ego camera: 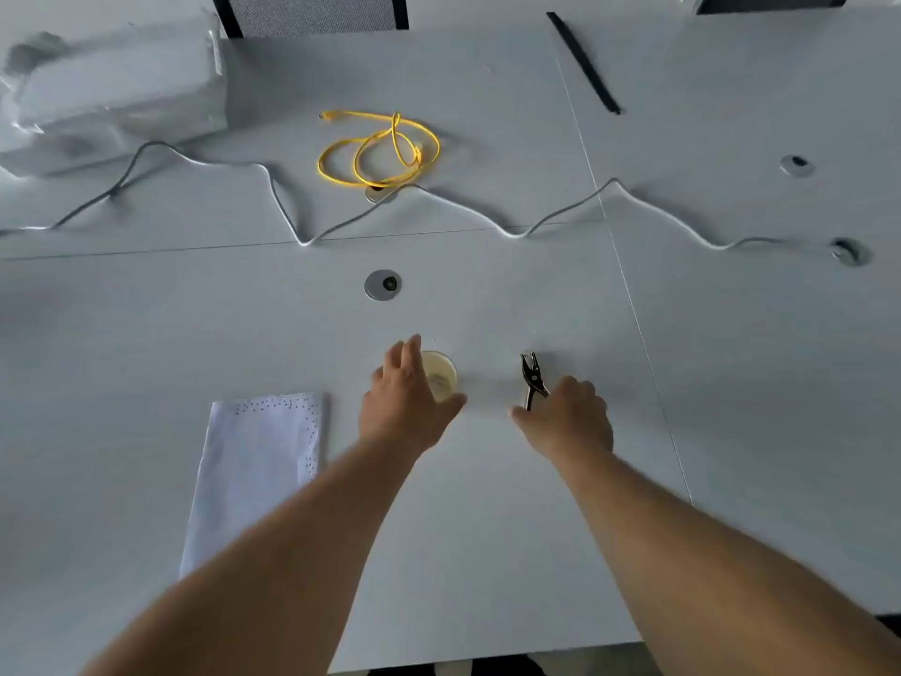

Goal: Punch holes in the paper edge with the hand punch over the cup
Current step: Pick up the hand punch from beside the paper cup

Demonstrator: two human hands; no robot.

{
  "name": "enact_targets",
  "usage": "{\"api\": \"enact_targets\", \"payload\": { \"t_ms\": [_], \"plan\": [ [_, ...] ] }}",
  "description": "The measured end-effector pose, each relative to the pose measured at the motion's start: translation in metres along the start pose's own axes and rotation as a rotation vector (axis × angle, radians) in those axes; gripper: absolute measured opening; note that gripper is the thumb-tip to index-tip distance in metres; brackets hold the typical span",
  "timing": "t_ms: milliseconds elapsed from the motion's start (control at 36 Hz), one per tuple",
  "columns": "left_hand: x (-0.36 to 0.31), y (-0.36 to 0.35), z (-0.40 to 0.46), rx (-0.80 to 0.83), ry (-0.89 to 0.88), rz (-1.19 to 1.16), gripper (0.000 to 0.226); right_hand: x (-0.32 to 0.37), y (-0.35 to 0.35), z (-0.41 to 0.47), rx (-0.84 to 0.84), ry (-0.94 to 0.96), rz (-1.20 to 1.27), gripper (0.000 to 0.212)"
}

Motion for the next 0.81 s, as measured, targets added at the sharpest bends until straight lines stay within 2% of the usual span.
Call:
{"api": "enact_targets", "payload": {
  "t_ms": [250,444,806],
  "plan": [
    [0.001,-0.008,0.006,0.000,0.016,0.043,0.083,-0.007,-0.009,0.007,0.011,0.003,-0.155,0.058],
    [0.009,-0.014,-0.006,0.010,0.019,0.054,0.083,-0.016,-0.014,-0.001,-0.031,0.023,-0.185,0.050],
    [0.027,-0.046,-0.068,0.069,-0.016,0.109,0.084,-0.054,-0.038,-0.046,0.010,0.048,-0.208,0.058]
  ]
}}
Point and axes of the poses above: each hand's wrist, its own z-axis towards the middle knuckle, its own y-axis out of the back of the hand, x = y × z, the point moved 6 cm from there along z, towards the middle knuckle, and after that the axes turned 9 degrees about x, right-handed, at the moved point
